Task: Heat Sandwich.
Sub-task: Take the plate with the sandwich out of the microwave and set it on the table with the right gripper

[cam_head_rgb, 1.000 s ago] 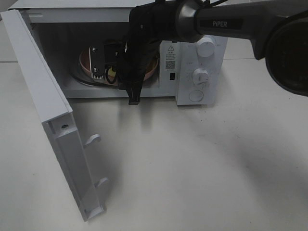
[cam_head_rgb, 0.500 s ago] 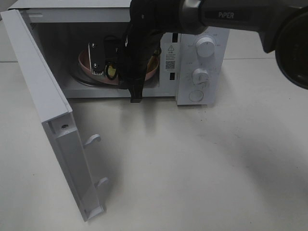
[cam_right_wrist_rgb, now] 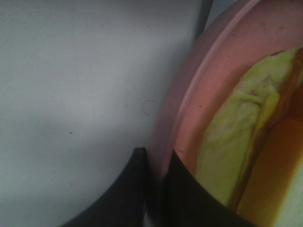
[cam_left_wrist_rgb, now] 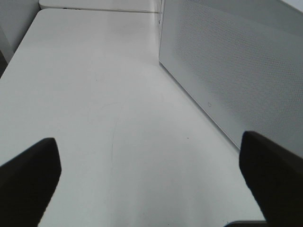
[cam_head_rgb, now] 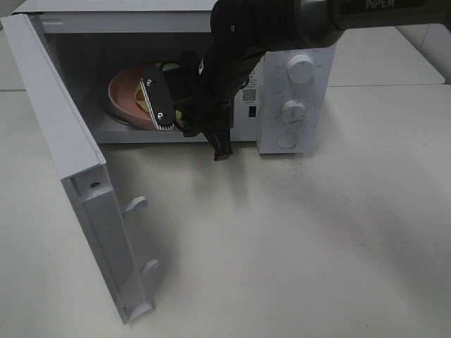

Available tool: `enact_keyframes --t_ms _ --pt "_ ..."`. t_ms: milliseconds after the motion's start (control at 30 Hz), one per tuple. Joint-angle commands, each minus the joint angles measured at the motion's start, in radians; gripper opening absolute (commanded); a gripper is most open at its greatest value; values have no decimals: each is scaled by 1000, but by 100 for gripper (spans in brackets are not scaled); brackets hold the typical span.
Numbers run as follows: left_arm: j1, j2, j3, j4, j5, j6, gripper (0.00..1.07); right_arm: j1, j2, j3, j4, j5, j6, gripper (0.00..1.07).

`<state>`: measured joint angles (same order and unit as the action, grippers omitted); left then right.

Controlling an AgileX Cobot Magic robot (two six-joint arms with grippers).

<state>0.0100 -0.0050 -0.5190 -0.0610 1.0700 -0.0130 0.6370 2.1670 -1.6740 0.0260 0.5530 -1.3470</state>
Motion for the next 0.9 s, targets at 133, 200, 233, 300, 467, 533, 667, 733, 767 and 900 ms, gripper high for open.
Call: enact_keyframes --t_ms 133,200,233,300,467,533,667,733,767,900 --pt "-6 -16 2 3 0 -5 98 5 -105 90 1 -23 -77 0" --pt "-6 -16 2 3 0 -5 98 15 -140 132 20 -41 -111 0" --pt "-6 -16 2 3 0 -5 98 17 -150 145 35 -40 -129 0" --pt "-6 -16 2 3 0 -5 98 21 -159 154 52 -39 -147 0" --pt "-6 -16 2 3 0 -5 98 29 -221 236 105 -39 -219 0" --pt "-6 -16 2 3 0 -5 98 29 -243 260 105 -38 -219 0" --pt "-6 -16 2 3 0 -5 98 29 -295 325 105 -44 -227 0" --pt "-6 -16 2 3 0 -5 98 29 -321 360 105 -58 -231 0" --pt "-6 -16 2 3 0 -5 98 29 -332 377 105 -65 -230 0" --pt "-6 -16 2 3 0 -5 98 29 -393 457 105 -96 -230 0"
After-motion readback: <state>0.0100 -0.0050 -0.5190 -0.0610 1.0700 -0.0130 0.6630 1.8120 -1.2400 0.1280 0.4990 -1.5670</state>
